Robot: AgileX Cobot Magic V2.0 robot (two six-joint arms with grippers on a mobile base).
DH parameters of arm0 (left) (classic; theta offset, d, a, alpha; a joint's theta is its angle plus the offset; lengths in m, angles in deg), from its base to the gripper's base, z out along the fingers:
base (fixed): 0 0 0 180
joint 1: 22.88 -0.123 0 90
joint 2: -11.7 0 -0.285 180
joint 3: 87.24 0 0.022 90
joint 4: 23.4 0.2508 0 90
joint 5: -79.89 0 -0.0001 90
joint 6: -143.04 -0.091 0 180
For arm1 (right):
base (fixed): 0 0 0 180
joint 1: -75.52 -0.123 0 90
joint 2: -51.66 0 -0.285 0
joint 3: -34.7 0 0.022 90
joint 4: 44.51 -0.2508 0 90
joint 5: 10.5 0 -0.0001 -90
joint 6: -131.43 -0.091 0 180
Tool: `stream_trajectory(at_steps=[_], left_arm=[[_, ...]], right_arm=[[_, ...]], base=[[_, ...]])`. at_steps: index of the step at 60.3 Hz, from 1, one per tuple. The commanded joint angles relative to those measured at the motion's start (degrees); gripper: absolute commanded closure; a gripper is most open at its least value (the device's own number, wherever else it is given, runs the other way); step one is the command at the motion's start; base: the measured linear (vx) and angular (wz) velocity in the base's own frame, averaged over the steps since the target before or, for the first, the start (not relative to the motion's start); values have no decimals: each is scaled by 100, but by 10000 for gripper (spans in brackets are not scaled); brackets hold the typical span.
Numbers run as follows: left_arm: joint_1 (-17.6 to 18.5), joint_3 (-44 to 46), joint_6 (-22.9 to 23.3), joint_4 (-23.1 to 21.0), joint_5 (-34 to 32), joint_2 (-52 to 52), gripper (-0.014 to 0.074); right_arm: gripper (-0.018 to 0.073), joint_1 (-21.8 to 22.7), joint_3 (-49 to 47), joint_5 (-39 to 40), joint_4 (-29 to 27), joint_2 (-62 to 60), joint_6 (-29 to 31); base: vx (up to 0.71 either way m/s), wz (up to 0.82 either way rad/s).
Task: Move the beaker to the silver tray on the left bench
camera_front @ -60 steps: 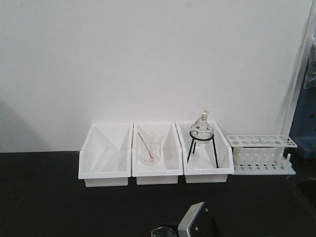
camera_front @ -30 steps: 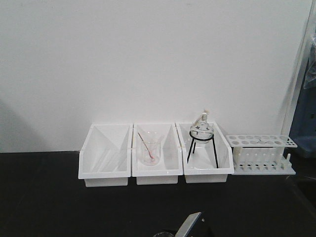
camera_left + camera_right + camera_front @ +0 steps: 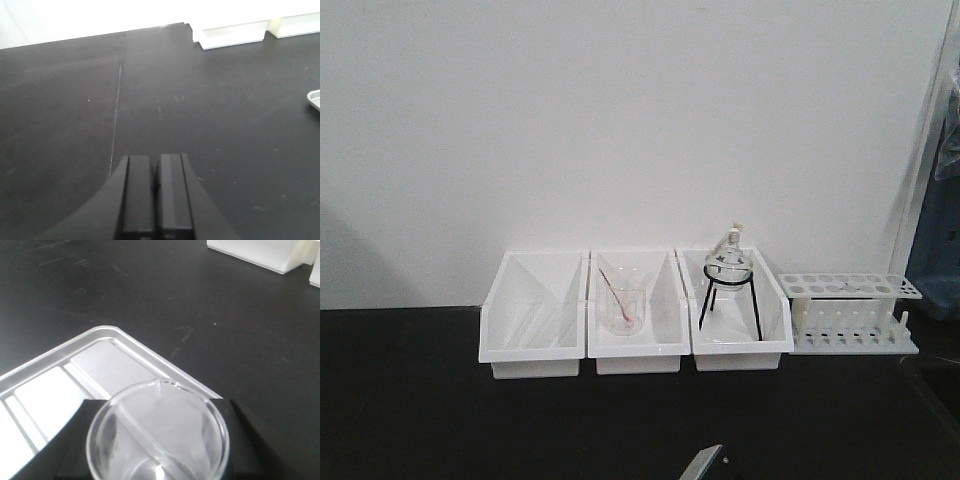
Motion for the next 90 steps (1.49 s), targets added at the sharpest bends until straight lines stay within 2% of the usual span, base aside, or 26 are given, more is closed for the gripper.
stream_trajectory(at_steps=[1,15,24,31,45,52,59,63,67,73,76,81,84,90], left_arm=[[33,-114,10,-16,-428,-40,595],[33,-114,10,-16,-428,-40,595],[33,-114,10,-16,-428,-40,595],[33,-114,10,-16,-428,-40,595],[33,-114,10,-16,-428,-40,595],[33,-114,10,-16,-428,-40,595],[33,-114,10,-16,-428,-40,595],[33,-114,10,-16,-428,-40,595],[33,-114,10,-16,-428,-40,595],[33,-114,10,-16,-428,-40,595],[33,-114,10,-16,-428,-40,595],[33,-114,10,-16,-428,-40,595],[33,-114,10,-16,-428,-40,595],[33,-114,10,-16,-428,-40,595]], right_arm=[[370,21,-94,243,-76,-251,50],[67,8,-94,255,-69,-251,-116],[-75,8,-94,236,-104,-289,-143],[-114,8,-94,236,-104,-428,-143],[-97,8,-94,241,-99,-1087,-148],[-71,8,-94,236,-88,-1563,-230],[19,8,-94,42,-88,-2148,-1113],[131,8,-94,-399,-67,-2541,-1668],[291,8,-94,-1105,76,-3062,-2276],[569,8,-94,-2480,725,-3991,-3113],[576,8,-75,-3144,1223,-4495,-3639],[576,8,44,-3775,1990,-5220,-4271],[575,8,172,-4035,2424,-5655,-4512],[575,8,458,-4278,2997,-6343,-4623]], base=[[0,0],[0,0],[0,0],[0,0],[0,0],[0,0],[0,0],[0,0],[0,0],[0,0],[0,0],[0,0],[0,0],[0,0]])
